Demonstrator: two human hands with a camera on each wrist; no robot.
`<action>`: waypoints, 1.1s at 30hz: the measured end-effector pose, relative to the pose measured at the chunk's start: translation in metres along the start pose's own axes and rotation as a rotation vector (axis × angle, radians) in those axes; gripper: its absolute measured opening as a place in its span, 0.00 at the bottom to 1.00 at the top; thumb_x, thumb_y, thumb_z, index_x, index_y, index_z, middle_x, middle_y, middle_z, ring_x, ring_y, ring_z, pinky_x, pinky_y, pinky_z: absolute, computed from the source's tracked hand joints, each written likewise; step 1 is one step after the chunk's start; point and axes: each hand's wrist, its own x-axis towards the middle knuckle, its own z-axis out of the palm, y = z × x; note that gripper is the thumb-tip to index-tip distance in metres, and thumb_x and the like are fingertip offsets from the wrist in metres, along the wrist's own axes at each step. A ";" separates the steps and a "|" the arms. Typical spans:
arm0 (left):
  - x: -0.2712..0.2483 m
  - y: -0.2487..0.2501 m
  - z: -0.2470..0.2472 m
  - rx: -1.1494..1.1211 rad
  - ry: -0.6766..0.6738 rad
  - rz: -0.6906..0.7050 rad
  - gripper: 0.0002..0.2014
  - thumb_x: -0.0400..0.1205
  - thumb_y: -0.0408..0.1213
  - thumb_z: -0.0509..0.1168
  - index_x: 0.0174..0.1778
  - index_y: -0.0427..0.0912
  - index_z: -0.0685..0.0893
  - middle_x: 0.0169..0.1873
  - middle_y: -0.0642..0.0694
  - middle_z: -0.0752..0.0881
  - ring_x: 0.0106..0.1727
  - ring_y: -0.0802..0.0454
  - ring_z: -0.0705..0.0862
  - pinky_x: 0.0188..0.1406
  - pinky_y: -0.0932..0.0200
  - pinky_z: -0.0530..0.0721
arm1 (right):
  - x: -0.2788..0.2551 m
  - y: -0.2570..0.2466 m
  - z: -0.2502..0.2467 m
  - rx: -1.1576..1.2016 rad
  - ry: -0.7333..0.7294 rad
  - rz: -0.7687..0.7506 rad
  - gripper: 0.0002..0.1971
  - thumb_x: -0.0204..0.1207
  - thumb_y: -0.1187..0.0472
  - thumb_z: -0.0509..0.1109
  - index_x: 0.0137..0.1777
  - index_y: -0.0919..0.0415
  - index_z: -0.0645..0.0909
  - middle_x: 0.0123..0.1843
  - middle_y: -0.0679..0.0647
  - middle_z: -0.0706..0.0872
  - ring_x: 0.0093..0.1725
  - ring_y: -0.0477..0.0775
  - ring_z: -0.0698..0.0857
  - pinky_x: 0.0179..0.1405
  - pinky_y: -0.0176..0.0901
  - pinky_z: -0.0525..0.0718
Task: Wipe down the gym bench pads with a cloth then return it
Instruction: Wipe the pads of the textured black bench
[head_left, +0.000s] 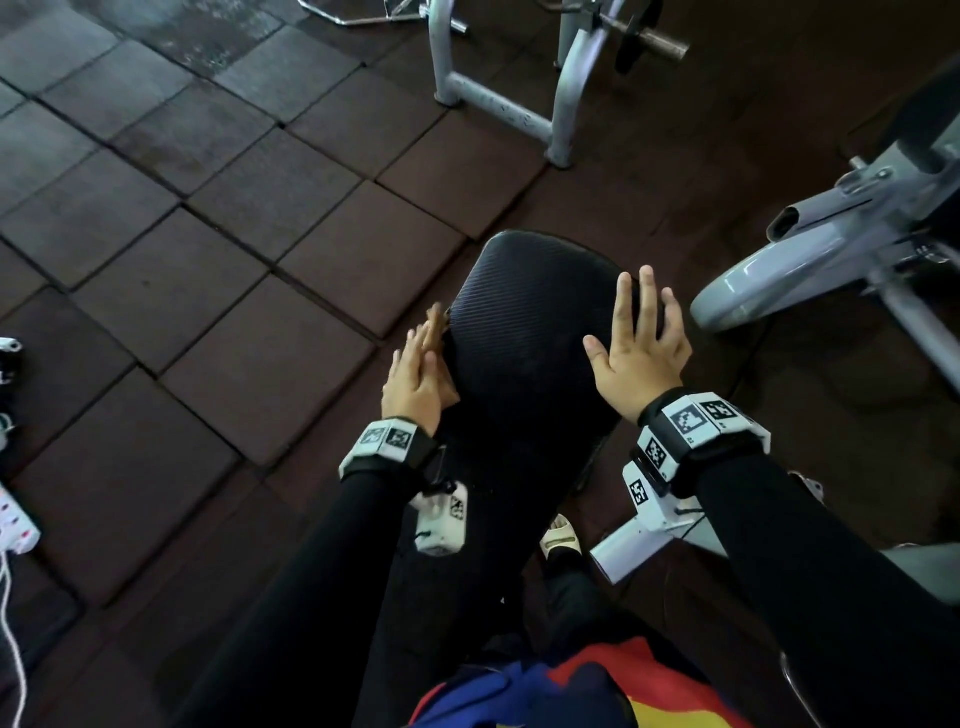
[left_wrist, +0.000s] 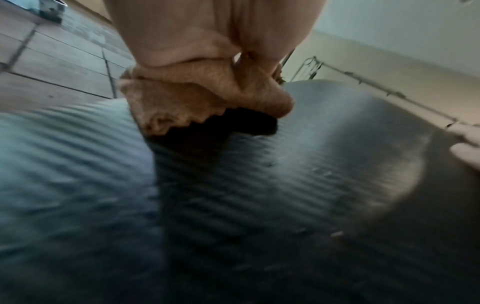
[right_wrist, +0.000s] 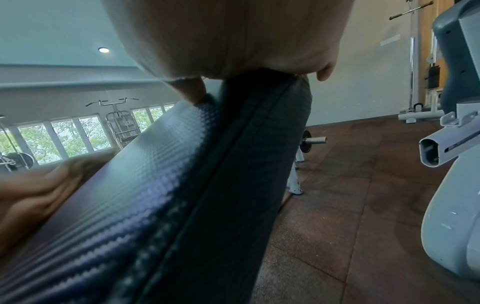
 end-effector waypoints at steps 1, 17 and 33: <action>0.001 0.012 0.005 0.071 -0.009 0.028 0.23 0.88 0.43 0.49 0.80 0.62 0.61 0.81 0.55 0.62 0.83 0.51 0.54 0.81 0.41 0.48 | 0.000 0.000 0.000 0.000 0.000 0.001 0.39 0.80 0.41 0.53 0.81 0.46 0.32 0.83 0.46 0.33 0.81 0.59 0.41 0.76 0.64 0.52; -0.112 -0.085 -0.025 0.629 -0.266 0.225 0.27 0.83 0.56 0.41 0.78 0.73 0.39 0.81 0.51 0.42 0.80 0.58 0.31 0.78 0.34 0.49 | 0.001 0.000 -0.001 -0.013 -0.003 -0.008 0.38 0.80 0.41 0.52 0.81 0.47 0.31 0.83 0.47 0.31 0.81 0.58 0.40 0.76 0.65 0.51; -0.050 0.017 0.015 0.631 -0.197 0.377 0.28 0.88 0.43 0.48 0.77 0.67 0.41 0.80 0.58 0.36 0.80 0.55 0.30 0.80 0.41 0.36 | 0.001 0.000 0.000 -0.008 0.011 -0.001 0.38 0.80 0.41 0.53 0.82 0.47 0.33 0.83 0.46 0.33 0.81 0.58 0.41 0.76 0.63 0.52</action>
